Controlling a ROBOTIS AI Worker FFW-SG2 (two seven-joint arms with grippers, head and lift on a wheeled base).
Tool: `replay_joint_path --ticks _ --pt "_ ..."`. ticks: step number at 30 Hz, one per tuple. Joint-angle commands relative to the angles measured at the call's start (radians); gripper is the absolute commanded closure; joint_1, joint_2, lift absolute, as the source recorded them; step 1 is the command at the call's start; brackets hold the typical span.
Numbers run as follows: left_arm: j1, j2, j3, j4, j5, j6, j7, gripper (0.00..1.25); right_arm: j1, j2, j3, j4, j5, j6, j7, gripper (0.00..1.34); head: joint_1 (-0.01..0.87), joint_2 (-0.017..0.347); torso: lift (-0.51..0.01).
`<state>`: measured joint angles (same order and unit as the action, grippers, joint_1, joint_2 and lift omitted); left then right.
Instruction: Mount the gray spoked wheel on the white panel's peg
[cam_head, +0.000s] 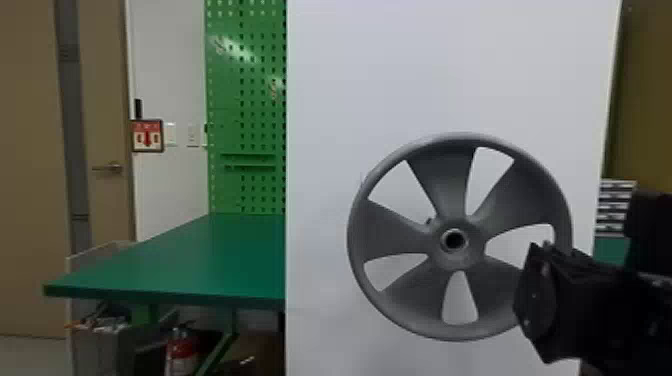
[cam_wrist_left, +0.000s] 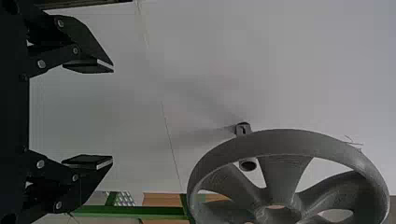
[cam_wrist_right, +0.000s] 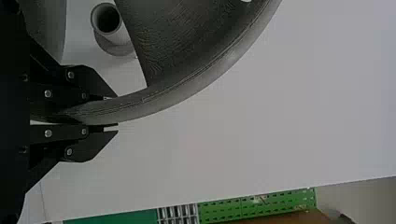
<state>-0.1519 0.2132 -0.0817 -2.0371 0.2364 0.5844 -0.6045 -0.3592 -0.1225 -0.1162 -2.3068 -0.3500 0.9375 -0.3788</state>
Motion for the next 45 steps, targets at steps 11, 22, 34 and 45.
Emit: replay_joint_path --ticks 11,22,34,45 --pt "0.002 0.000 -0.001 0.002 -0.002 0.000 -0.001 0.55 -0.020 -0.006 -0.010 0.053 0.005 -0.016 0.000 1.28 0.123 -0.008 -0.401" --pt "0.002 0.000 0.002 0.002 0.000 0.000 0.000 0.55 -0.030 -0.023 -0.023 0.083 0.006 -0.031 0.001 1.28 0.123 -0.008 -0.401" --pt "0.002 0.000 0.002 0.002 0.000 0.000 0.000 0.55 -0.044 -0.035 -0.053 0.132 0.028 -0.046 0.072 1.28 0.123 -0.008 -0.401" --pt "0.003 0.000 0.000 0.002 -0.002 0.000 0.000 0.55 -0.058 -0.049 -0.079 0.181 0.037 -0.068 0.144 1.28 0.123 -0.008 -0.401"
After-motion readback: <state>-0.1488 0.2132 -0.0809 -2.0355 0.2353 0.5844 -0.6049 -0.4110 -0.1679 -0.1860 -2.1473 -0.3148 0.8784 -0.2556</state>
